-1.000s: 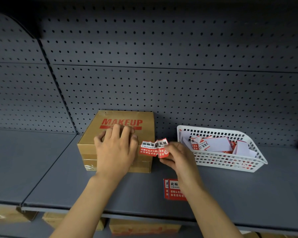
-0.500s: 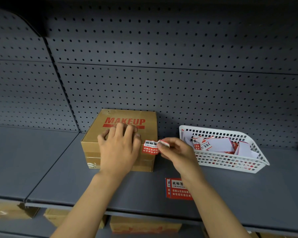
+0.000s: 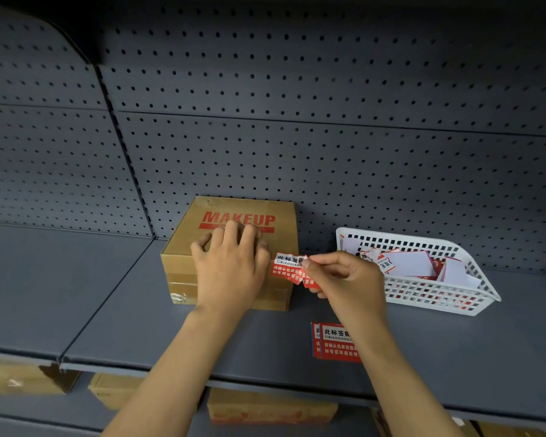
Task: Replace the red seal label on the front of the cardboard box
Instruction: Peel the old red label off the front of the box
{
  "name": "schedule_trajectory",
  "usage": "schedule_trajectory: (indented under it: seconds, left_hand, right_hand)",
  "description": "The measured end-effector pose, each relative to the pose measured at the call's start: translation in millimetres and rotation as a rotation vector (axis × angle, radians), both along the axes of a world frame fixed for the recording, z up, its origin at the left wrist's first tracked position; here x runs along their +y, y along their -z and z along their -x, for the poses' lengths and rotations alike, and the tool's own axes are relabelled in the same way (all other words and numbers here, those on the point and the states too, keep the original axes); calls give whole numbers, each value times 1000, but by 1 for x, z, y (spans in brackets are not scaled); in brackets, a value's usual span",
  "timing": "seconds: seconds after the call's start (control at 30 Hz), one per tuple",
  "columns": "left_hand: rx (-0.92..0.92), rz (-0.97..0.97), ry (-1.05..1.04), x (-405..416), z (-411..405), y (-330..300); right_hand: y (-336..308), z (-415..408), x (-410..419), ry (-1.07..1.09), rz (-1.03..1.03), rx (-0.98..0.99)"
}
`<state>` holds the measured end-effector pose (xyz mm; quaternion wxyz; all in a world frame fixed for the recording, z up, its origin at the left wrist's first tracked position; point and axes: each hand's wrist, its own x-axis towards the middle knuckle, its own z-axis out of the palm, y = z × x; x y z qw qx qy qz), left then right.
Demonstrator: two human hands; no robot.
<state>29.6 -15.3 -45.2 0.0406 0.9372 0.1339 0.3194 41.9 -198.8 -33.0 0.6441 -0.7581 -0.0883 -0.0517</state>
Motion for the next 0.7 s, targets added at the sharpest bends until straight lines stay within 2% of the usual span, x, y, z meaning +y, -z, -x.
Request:
schedule_trajectory:
  seconds: [0.3,0.6,0.7]
  left_hand:
    - [-16,17,15,0,0,1]
    - [-3,20,47,2,3,-1]
    - [-3,23,52,4,2,-1]
  right_hand:
    - [-1,24,3,68,36,-128]
    - [4,19,-3,144,270,-73]
    - [-1,19,-4,208,450,-83]
